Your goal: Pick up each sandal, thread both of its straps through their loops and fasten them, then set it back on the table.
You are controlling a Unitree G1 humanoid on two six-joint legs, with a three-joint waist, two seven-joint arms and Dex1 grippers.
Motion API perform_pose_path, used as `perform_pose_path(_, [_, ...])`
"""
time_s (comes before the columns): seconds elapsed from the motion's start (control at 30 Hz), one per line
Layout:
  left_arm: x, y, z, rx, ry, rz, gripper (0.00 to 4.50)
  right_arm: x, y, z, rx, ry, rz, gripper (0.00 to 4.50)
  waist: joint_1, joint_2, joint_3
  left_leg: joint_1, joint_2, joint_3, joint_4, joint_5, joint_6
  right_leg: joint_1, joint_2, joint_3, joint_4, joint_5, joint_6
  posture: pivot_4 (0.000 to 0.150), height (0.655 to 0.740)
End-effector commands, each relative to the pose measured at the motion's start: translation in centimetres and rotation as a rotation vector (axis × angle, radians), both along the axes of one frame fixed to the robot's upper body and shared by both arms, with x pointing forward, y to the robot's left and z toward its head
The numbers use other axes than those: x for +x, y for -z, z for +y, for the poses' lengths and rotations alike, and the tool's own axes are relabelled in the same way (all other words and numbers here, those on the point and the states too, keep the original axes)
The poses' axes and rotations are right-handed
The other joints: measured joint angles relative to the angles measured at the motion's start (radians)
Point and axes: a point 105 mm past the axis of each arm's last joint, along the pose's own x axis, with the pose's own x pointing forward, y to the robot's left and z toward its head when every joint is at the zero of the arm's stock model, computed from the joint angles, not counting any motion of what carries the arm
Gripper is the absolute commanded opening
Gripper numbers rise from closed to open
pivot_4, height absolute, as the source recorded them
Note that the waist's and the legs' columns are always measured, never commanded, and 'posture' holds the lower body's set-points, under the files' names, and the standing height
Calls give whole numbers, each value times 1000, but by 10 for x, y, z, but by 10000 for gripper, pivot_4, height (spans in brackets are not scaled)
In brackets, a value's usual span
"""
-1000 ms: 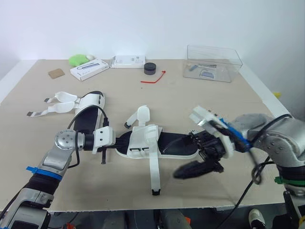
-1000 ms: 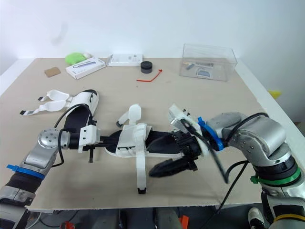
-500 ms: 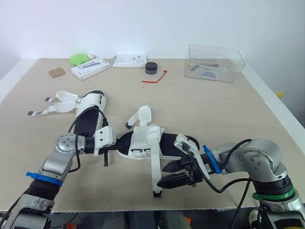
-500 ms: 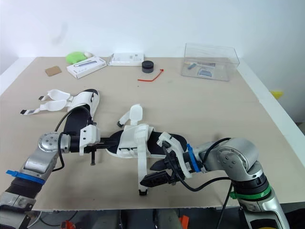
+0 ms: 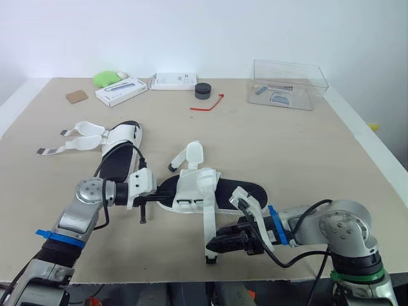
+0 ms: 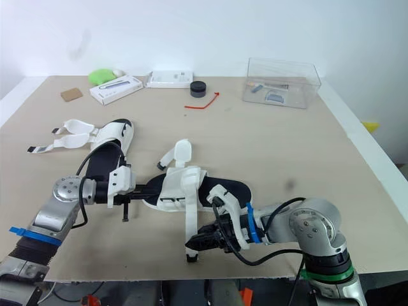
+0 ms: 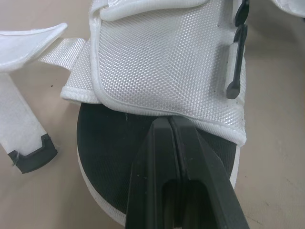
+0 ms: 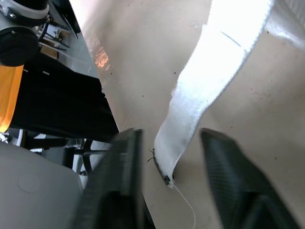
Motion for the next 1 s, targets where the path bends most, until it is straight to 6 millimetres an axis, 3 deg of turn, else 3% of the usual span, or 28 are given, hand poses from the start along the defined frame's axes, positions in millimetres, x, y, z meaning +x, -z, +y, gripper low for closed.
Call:
perform_pose_path(0.03, [-4, 7, -6, 16, 39, 28, 0, -2, -3, 3, 32, 4, -3, 7263, 0, 0, 0, 0, 0, 0, 0, 0, 0, 0, 0, 0, 0, 0, 0, 1500, 7400])
perform_pose_path(0.07, [-4, 7, -6, 17, 39, 28, 0, -2, -2, 3, 32, 9, 1, 2304, 0, 0, 0, 0, 0, 0, 0, 0, 0, 0, 0, 0, 0, 0, 0, 1500, 7400])
perform_pose_path(0.1, [-4, 7, -6, 17, 40, 27, 0, -2, -1, 3, 32, 14, 4, 564, 0, 0, 0, 0, 0, 0, 0, 0, 0, 0, 0, 0, 0, 0, 0, 1500, 7400])
perform_pose_path(0.2, [-4, 7, -4, 21, 38, 28, 0, 2, -5, 5, 64, 34, 8, 564, 0, 0, 0, 0, 0, 0, 0, 0, 0, 0, 0, 0, 0, 0, 0, 1500, 7400])
perform_pose_path(0.37, [-3, 9, 0, 29, 30, 27, 0, 25, -53, 10, 208, -2, -35, 564, -2, 0, 0, 0, 0, 1, 0, 0, 0, 0, 0, 1, 0, 1, 1, 1500, 7400])
perform_pose_path(0.53, [-2, 10, 0, 32, 22, 18, 0, 66, -94, 15, 265, 65, -51, 564, -2, 0, 0, 1, 1, 1, 0, 0, 0, 0, 1, 1, 0, 2, 0, 1500, 7400])
perform_pose_path(0.7, [-2, 10, 0, 31, 17, 12, 0, 93, -88, 15, 213, 181, 10, 564, -2, 0, 0, -1, 1, 1, 0, -1, 1, 0, 0, 1, -2, 2, -2, 1500, 7400])
perform_pose_path(1.0, [0, 11, -1, 29, 9, 1, 0, 90, -76, 13, 185, 170, 104, 564, -2, 0, 0, -4, 0, 2, 0, -2, 4, -1, -1, 1, -6, 6, -3, 1500, 7400])
